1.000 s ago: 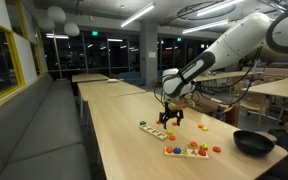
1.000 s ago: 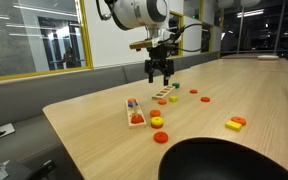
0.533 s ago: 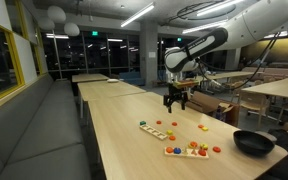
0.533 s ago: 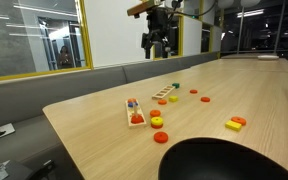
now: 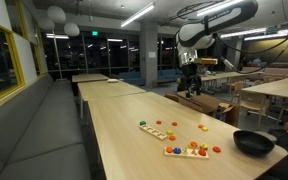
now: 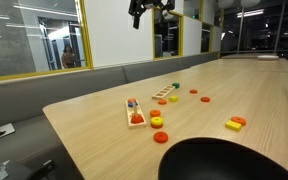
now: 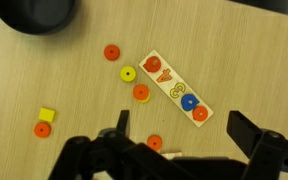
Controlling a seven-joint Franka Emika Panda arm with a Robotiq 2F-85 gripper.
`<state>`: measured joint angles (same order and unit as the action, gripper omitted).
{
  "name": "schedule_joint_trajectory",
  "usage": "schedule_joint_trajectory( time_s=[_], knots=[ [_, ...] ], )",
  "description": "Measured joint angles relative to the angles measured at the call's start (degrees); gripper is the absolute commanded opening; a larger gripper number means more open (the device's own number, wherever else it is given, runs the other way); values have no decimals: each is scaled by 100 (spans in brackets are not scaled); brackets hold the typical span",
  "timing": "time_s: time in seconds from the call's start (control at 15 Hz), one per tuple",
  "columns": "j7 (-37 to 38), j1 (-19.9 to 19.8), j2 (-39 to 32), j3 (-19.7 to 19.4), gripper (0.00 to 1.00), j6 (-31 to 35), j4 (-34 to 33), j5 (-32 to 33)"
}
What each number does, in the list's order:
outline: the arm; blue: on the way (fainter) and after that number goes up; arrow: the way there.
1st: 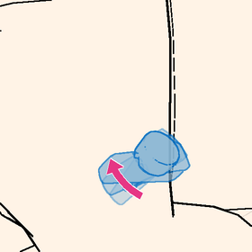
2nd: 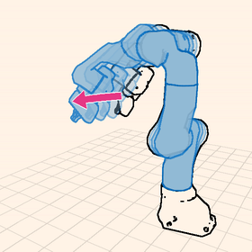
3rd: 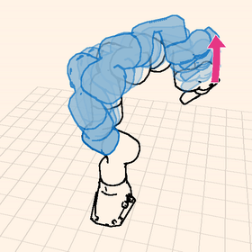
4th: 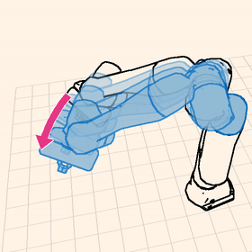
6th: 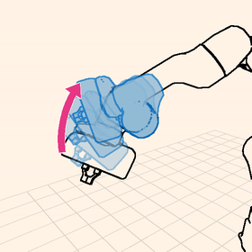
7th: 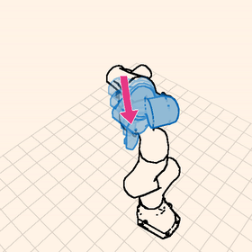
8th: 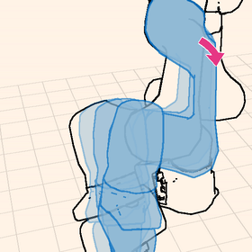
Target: Remove the second round orange object from the left and put it on the table
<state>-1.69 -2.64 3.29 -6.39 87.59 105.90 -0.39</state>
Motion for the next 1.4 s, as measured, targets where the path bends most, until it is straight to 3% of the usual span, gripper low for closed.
schedule_joint_trajectory(
  time_s=[0.27, 0.8, 1.4],
  knots=[
    [-151, -11, 352, 8, 100, -239, 87, 0],
    [-141, -329, 350, -82, 100, -193, 95, 0],
    [-142, -346, 298, -82, 100, -194, 112, 0]
  ],
)
